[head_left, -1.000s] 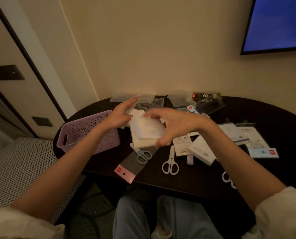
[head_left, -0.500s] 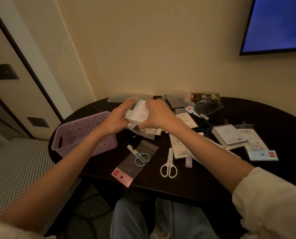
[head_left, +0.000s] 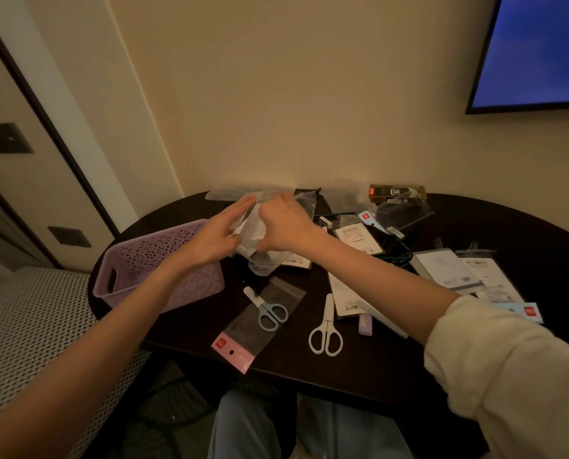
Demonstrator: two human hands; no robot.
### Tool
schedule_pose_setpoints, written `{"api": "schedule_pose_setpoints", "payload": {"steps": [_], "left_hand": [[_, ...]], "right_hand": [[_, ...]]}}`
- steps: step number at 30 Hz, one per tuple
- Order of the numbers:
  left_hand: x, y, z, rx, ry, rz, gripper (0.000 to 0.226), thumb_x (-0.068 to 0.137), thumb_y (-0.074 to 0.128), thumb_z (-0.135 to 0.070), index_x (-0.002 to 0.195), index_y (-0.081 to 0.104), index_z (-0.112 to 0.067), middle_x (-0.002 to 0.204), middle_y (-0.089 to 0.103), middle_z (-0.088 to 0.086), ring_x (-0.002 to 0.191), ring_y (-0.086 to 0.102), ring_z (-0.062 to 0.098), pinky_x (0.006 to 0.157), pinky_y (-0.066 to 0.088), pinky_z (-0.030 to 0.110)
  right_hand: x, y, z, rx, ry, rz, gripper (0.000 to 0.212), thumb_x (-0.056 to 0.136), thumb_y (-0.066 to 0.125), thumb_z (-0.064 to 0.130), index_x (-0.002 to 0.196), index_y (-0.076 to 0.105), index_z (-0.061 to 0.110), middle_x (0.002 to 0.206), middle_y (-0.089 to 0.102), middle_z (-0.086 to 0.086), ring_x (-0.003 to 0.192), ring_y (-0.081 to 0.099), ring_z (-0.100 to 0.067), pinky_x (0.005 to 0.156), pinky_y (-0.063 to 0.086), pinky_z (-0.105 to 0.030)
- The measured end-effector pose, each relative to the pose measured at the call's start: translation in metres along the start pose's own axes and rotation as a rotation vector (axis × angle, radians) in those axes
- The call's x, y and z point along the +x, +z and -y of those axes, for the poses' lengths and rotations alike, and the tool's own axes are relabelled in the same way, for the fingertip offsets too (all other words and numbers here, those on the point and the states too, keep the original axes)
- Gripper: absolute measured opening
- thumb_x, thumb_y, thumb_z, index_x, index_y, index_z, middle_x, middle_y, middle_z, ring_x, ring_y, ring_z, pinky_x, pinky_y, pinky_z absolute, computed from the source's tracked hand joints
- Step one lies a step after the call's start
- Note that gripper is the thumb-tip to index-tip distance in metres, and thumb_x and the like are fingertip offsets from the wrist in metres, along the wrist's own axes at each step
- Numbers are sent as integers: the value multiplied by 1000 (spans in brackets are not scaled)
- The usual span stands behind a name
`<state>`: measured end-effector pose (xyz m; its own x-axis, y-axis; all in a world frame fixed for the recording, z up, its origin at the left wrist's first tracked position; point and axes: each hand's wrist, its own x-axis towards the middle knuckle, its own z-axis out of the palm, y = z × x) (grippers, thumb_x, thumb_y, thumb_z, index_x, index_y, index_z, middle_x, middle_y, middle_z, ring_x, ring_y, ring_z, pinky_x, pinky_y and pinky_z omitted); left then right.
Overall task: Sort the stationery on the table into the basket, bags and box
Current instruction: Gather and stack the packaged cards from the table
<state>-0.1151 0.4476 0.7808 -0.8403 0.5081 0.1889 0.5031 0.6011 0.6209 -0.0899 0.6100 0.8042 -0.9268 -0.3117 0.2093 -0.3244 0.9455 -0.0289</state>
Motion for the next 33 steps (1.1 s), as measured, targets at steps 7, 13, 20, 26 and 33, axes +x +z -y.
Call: {"api": "schedule_pose_setpoints", "payload": {"steps": [7,13,20,26,33], "left_hand": [[7,-7,0,35,-7,-84,78,81,45,18,150,30,-16,157,26,1,142,21,8,117,26,38],[9,-20,4,53,-13,-112,76,85,47,16,150,28,-17,158,24,0,145,22,14,110,37,33],[16,-38,9,89,-30,-119,78,84,41,17,151,26,-19,159,18,-6,139,16,2,97,37,22],[24,-50,21,119,-47,-139,78,83,41,18,151,27,-17,159,19,-4,143,15,6,102,37,24],[28,-39,26,131,-10,-34,79,84,41,18,152,24,-17,159,18,-4,142,12,3,114,26,30]], "right_hand": [[30,23,7,11,59,43,45,81,67,36,111,56,5,120,52,-21,117,43,-39,98,40,-44],[58,37,3,222,113,19,39,80,70,40,85,44,11,114,56,-19,119,40,-38,95,41,-42],[88,52,10,289,134,14,42,80,71,42,98,57,6,113,58,-18,119,43,-37,97,42,-44],[110,56,15,312,148,-2,49,81,70,44,104,60,2,118,57,-22,123,42,-39,100,41,-44],[106,74,1,215,156,59,60,82,61,57,109,59,3,121,57,-18,121,47,-34,101,37,-40]]}}
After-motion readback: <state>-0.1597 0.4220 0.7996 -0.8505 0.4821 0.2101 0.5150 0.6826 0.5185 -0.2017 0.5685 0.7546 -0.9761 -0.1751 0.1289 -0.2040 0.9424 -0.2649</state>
